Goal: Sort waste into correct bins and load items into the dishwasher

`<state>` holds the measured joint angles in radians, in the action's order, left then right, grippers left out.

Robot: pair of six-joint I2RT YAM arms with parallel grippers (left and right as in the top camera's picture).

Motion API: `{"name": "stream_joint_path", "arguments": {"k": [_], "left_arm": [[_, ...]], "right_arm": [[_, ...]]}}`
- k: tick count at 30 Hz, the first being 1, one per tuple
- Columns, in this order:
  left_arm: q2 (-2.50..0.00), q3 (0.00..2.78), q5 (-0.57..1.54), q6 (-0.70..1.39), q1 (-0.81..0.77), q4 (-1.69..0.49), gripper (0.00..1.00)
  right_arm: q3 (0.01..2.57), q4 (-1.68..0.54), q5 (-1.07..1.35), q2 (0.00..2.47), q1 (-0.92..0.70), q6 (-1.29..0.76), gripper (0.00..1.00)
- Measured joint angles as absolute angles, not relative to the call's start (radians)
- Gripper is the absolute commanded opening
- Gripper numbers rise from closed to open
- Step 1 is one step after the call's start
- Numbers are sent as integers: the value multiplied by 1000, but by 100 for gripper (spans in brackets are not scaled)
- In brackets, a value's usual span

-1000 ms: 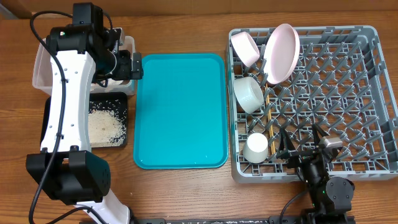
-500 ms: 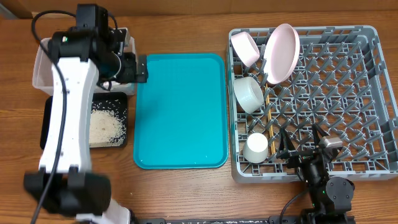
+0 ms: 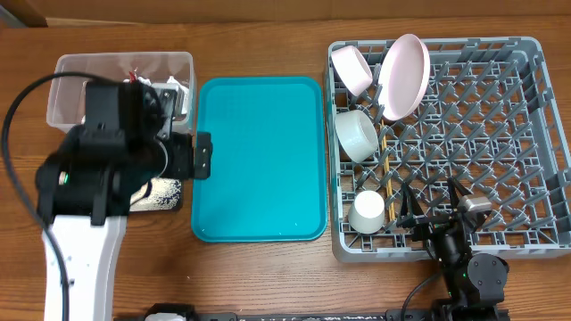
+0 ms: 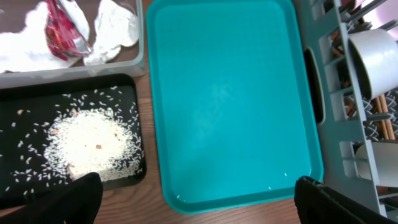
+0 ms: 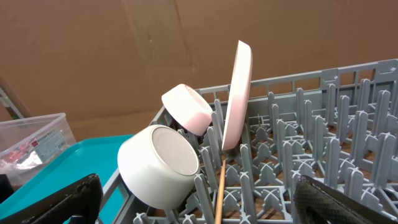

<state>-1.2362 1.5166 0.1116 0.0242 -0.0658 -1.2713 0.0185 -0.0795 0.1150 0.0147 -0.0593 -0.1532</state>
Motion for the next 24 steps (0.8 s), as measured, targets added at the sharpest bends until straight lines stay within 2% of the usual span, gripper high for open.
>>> {"name": "stream_joint_path", "arguments": {"k": [4, 8, 17, 24], "left_arm": [[-1121, 1478, 111, 24, -66, -1247, 100], [-987, 1375, 111, 20, -66, -1073, 100], [-640, 727, 136, 16, -66, -267, 100], [-337, 339, 129, 12, -34, 6, 100]], "right_arm": [[19, -79, 115, 15, -59, -153, 100], [19, -80, 115, 15, -59, -153, 100], [19, -79, 115, 15, -59, -152, 100], [19, -79, 115, 15, -59, -153, 100]]}}
